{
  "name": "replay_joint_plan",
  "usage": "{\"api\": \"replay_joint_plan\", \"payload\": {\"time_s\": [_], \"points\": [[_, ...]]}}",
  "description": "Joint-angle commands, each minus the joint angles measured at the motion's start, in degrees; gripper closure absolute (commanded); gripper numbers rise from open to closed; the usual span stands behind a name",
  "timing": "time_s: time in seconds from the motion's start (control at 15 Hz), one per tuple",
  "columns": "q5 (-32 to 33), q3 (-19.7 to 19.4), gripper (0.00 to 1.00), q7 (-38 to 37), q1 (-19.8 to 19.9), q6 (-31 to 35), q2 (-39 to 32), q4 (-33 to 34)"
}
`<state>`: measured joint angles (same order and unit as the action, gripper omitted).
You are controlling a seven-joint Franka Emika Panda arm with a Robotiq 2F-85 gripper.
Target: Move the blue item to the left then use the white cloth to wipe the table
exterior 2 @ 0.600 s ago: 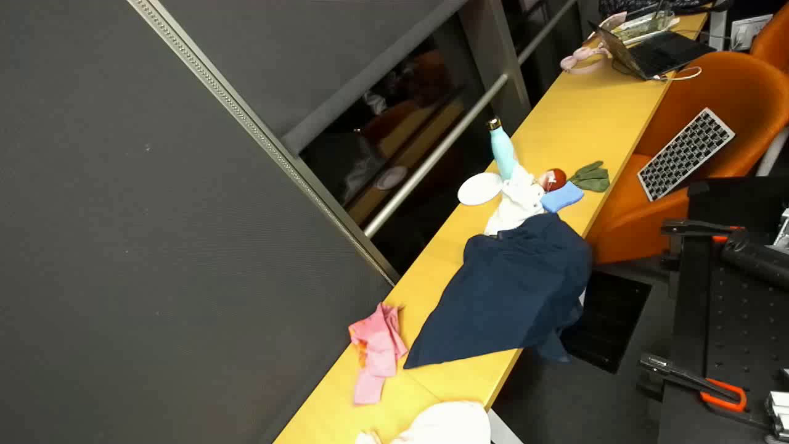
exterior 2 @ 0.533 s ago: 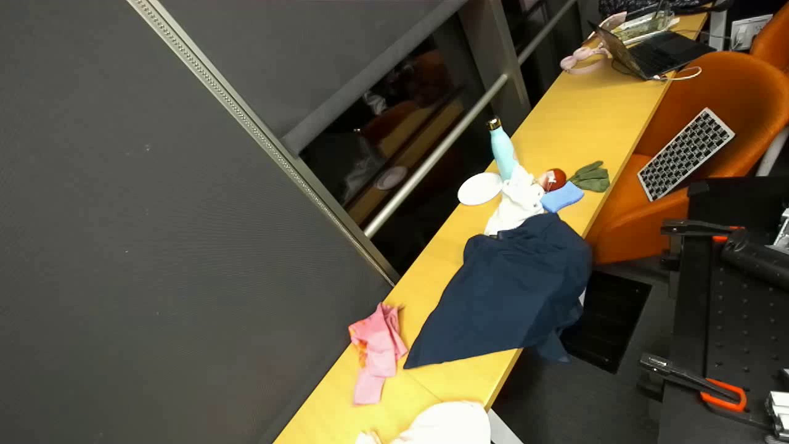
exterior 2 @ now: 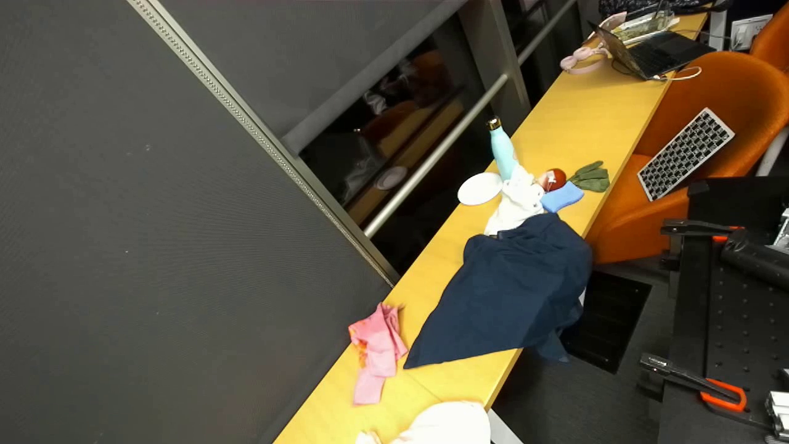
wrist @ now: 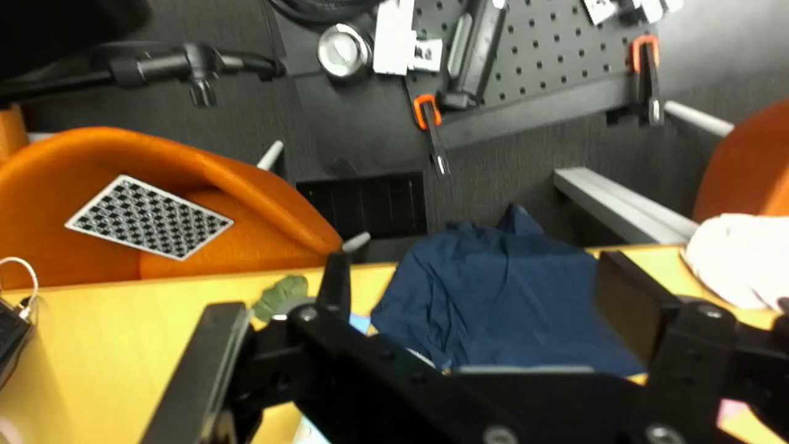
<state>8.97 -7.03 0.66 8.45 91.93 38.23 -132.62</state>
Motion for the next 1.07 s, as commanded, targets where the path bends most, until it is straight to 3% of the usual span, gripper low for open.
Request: {"api": "replay_joint_plan", "payload": {"time_s": [0.0,0.33,0.47,1.0], "points": [[-4.8,-0.3,0.00,-7.2,-0.4,16.1,-8.8,0.8],[-8.6,-0.4,0.00,-11.0,0.1,42.0,-25.0,0.0],[-9.9,-0.1,0.00,-12.0,-0.2,47.6,-33.0,1.6],[-10.4,-3.4,0.00,-15.1,1.7,57.5,-56.9,9.2]]}}
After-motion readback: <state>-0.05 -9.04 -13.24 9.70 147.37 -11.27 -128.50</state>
